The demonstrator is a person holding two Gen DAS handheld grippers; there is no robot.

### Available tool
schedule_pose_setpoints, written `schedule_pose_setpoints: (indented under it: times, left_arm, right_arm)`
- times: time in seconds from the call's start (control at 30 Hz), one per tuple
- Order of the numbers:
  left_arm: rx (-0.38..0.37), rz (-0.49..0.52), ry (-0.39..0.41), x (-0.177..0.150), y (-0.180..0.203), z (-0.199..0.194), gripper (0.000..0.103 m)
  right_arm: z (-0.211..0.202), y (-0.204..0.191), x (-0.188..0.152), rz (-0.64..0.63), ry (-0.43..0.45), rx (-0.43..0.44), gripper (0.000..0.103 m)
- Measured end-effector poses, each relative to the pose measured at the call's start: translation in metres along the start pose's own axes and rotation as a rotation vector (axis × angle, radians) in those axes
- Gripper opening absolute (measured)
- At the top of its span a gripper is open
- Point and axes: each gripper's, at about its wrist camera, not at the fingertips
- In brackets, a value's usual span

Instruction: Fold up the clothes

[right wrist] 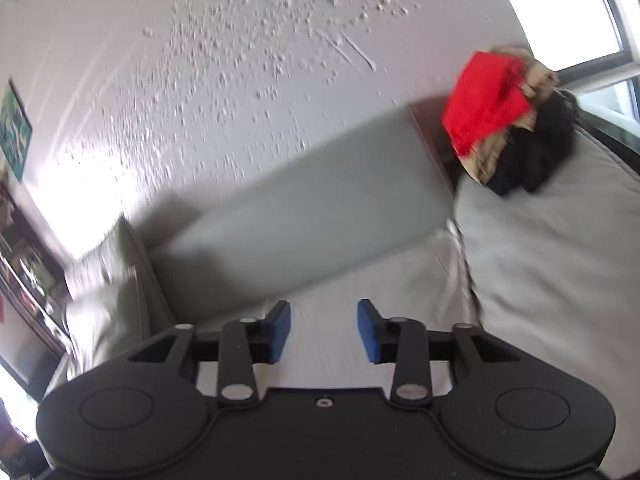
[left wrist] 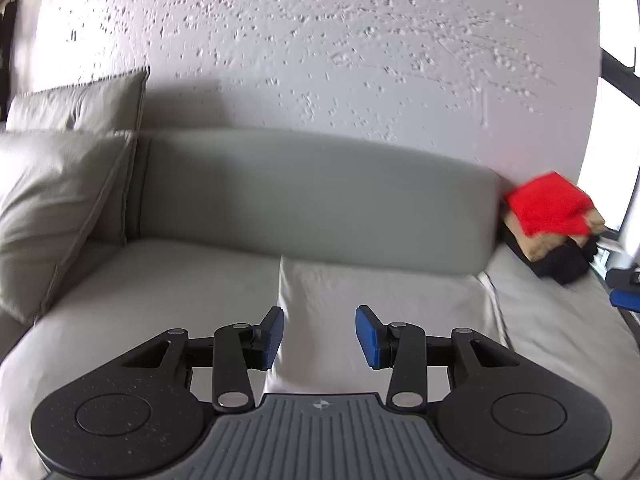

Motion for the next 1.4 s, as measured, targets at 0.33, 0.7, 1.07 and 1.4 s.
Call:
schedule_pose_setpoints:
  times: [0.33,0.7,1.07,1.4]
  left_arm:
    - [0.141,0.042,-0.248,-0.03,0.011,0.171,0.015]
    - [0.316,0.099,-0.459,-0.065,0.0,0.258,0.026]
    - [0.382,0.173,-0.335,-0.051,0.001,0.251,0.026]
    - [0.38,0.195,-0.299,-0.05,0.005,0.288,0.027]
  right_arm:
    - [0.171,0.073,-0.027,0.095,-0.264,-0.101,0.03]
    - [0.217,0.099,-0.068,-0.041,-0.574,-0.349,0.002]
    - [0.189,0.104,-0.05,-0.024,-0.374,-0.359,0.018]
    - [0.245,0.147,-0.051,0.072,-0.347,-0.245,0.0]
Point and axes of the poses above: each gripper's, at about its wrist camera, not at the fingertips, and z roughly the way its jaws point, y to its right, x to its top, and after that the axes turned 15 degrees about -z, right-handed
